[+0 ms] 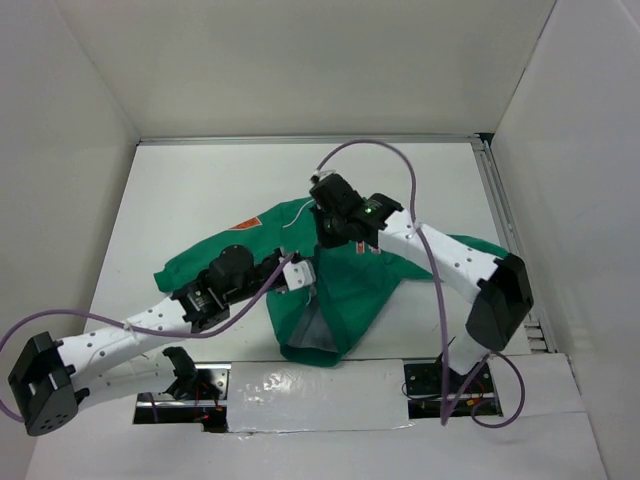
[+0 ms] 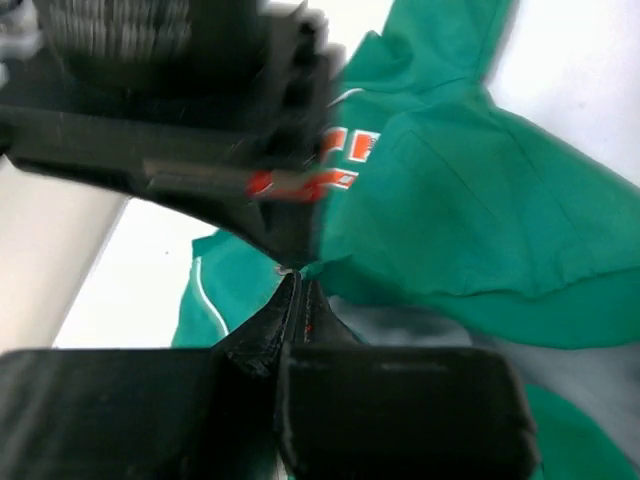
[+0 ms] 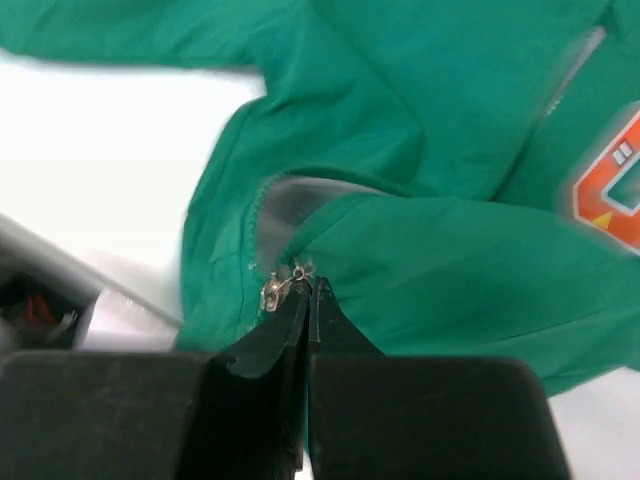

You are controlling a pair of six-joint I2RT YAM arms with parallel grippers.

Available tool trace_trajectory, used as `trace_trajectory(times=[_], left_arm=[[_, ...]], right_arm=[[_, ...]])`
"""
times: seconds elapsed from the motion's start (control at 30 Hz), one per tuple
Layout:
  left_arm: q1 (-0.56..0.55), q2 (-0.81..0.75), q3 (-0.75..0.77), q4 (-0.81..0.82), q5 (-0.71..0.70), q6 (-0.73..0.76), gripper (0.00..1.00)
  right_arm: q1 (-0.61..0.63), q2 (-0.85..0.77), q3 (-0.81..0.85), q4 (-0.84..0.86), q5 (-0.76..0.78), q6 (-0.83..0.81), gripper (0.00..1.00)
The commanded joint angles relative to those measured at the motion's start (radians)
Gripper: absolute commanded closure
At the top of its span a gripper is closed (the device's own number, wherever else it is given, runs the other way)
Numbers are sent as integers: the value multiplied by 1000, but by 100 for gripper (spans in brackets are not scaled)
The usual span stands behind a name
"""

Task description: Zip up the jacket

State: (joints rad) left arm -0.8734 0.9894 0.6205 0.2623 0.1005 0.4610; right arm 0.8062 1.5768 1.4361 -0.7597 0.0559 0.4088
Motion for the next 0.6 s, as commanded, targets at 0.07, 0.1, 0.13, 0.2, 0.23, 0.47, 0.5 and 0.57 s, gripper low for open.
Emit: trace_trajectory(times=[0.07,0.1,0.13,0.2,0.23,0.47,0.5,0.57], left_arm=[[-65,-178,53,262,315,-122,100],[-65,-181,45,285,306,-128,100],[-64,-184,44,294,312,-128,100],[-61,-181,48,290,305,-137,100],[-58,-152,62,285,273,-134,100],[-27,15,248,45,30,-453,97],[-26,31,280,-44,30,-513,97],[-27,54,292,-104,5,-620,82]], right_arm=[[-269,126,-33,149,584,7,100],[-274,135,-31,146,590,-5,100],[-280,137,-29,135,566,-2,100],[-288,77,-77,195,471,-48,100],[-288,45,-136,265,376,-60,100],[-277,-221,-246,332,-122,-137,100],[-271,-272,-276,351,-186,-134,100],[-269,-332,-296,350,-374,-139,100]])
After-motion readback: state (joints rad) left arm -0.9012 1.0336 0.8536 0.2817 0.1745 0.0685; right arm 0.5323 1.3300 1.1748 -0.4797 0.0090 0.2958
